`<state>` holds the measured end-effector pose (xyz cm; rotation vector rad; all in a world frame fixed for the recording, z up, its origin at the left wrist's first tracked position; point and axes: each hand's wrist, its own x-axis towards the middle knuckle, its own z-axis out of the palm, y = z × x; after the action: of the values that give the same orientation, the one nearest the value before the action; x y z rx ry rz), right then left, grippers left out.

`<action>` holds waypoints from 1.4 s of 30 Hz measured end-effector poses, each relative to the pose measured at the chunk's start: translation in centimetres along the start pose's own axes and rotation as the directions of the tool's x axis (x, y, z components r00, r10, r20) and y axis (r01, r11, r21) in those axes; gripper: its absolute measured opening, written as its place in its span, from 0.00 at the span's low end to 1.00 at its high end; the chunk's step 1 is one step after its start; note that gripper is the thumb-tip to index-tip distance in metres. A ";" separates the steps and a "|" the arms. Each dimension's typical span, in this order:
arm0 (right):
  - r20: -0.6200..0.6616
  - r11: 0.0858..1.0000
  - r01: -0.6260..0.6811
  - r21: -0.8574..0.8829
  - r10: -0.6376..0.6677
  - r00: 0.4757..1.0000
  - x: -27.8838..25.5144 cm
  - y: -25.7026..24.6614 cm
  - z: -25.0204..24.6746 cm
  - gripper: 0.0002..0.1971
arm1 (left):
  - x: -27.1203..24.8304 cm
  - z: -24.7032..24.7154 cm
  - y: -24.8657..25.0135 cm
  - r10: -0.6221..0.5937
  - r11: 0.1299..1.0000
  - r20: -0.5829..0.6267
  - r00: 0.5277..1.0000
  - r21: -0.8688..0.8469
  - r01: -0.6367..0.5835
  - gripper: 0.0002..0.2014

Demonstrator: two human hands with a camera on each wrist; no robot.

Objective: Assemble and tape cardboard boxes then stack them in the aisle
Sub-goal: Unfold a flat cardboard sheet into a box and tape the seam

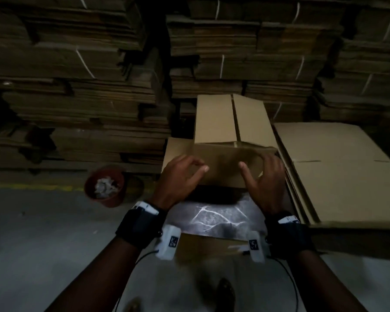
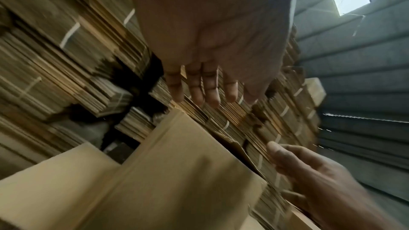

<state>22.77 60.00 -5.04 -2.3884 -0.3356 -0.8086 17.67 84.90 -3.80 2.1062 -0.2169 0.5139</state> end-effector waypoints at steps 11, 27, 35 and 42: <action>0.119 0.997 -0.009 0.073 0.000 0.993 6.0 6.0 1.4 0.31 | 7.1 7.5 1.4 -0.061 0.964 -0.057 0.997 0.256 0.073 0.21; -0.279 0.950 -0.122 0.287 0.205 0.938 11.3 7.5 0.2 0.32 | 10.7 4.3 -1.7 -0.213 0.974 -0.414 0.885 -0.017 0.227 0.21; 0.303 0.896 -0.066 -0.439 0.216 0.928 14.5 13.1 0.4 0.22 | 10.9 3.0 -4.7 -0.142 0.698 -0.632 0.761 0.481 0.530 0.19; 0.588 0.959 -0.179 -0.219 0.276 0.760 17.6 11.5 3.8 0.30 | 11.1 5.9 -4.7 -0.634 0.699 -0.080 0.769 0.367 0.614 0.33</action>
<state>43.06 53.98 -1.79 -2.7190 -0.2274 0.0926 30.88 83.09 -5.27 2.3832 0.6179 0.0782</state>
